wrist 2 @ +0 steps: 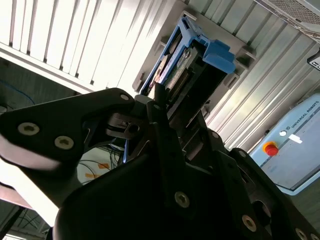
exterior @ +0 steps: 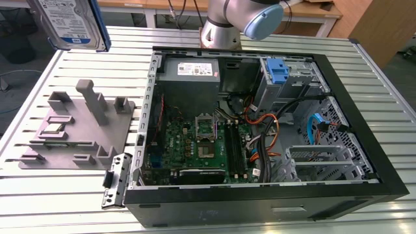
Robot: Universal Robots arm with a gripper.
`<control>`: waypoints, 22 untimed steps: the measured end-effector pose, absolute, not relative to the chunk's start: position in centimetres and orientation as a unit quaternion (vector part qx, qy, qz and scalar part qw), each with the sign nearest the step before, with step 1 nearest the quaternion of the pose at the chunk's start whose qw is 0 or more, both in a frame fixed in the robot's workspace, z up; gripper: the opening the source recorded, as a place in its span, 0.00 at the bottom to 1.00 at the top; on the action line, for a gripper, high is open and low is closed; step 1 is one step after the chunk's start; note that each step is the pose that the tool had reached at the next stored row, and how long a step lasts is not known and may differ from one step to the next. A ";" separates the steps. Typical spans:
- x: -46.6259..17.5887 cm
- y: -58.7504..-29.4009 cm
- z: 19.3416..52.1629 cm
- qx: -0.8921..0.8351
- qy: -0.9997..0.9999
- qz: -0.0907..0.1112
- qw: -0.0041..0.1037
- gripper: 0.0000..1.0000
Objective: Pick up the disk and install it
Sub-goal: 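Pick up the disk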
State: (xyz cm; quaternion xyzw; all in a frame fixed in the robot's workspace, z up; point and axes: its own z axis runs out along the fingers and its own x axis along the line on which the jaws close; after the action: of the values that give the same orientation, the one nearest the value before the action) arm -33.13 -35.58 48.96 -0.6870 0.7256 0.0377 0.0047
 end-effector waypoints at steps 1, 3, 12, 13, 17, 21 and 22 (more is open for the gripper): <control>-33.0 -35.6 49.0 -0.687 0.726 0.038 0.005 0.35; -32.8 -35.6 49.0 -0.687 0.726 0.038 0.005 0.35; -31.9 -35.6 49.0 -0.687 0.726 0.038 0.005 0.35; -31.9 -35.6 49.0 -0.687 0.726 0.038 0.005 0.35; -31.9 -35.6 49.0 -0.687 0.726 0.038 0.005 0.35; -31.8 -35.6 49.0 -0.687 0.726 0.038 0.005 0.35; -31.8 -35.6 49.0 -0.687 0.726 0.038 0.005 0.35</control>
State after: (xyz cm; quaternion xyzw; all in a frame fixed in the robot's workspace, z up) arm -31.75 -35.59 48.95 -0.6871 0.7256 0.0377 0.0047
